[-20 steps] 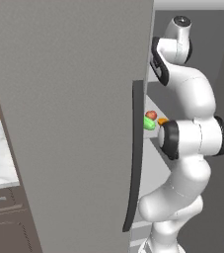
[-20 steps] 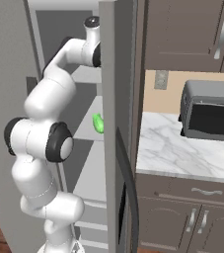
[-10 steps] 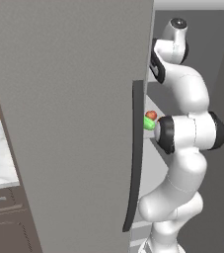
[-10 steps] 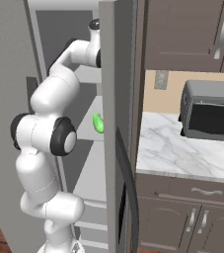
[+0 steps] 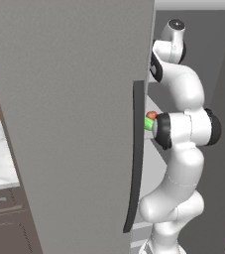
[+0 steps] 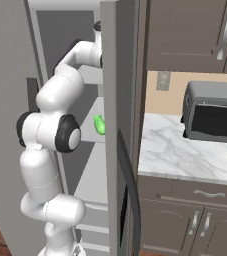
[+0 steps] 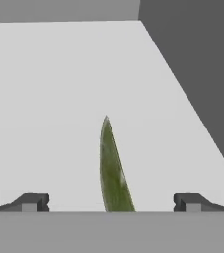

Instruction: Take the corn and lemon wedge from the highest rack and move them to the second highest rack where the peach and orange are located, to maximize freezer space. Close the freezer door after rearranging.

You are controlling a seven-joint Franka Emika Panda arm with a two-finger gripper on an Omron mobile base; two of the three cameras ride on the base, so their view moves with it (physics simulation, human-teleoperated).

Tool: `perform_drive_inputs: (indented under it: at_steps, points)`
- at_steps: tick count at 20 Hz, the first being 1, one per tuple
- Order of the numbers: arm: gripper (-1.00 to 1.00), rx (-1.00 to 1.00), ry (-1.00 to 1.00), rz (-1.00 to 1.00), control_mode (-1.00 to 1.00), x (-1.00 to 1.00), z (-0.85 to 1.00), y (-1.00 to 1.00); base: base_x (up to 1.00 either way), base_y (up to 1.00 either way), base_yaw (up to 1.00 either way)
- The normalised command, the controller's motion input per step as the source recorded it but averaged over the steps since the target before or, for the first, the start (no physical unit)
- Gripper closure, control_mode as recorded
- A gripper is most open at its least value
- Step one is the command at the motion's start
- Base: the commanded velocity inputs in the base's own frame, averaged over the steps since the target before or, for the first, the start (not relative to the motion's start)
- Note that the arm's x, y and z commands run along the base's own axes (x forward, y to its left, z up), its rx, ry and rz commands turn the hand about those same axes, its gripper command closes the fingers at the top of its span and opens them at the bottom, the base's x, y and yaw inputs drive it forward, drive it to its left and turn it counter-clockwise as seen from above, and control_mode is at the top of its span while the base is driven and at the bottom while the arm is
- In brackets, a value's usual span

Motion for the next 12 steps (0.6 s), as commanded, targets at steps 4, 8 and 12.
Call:
perform_drive_inputs:
  at_steps: [4, 8, 12]
  points:
    - [-1.00, 0.00, 0.00, 0.00, -1.00, 0.05, -0.17, 0.00, 0.00, 0.00, 0.00]
    - [1.00, 0.00, 0.00, 0.00, -1.00, 0.00, -0.30, 0.00, 0.00, 0.00, 0.00]
    - [1.00, 0.00, 0.00, 0.00, -1.00, 0.00, -0.45, 0.00, 0.00, 0.00, 0.00]
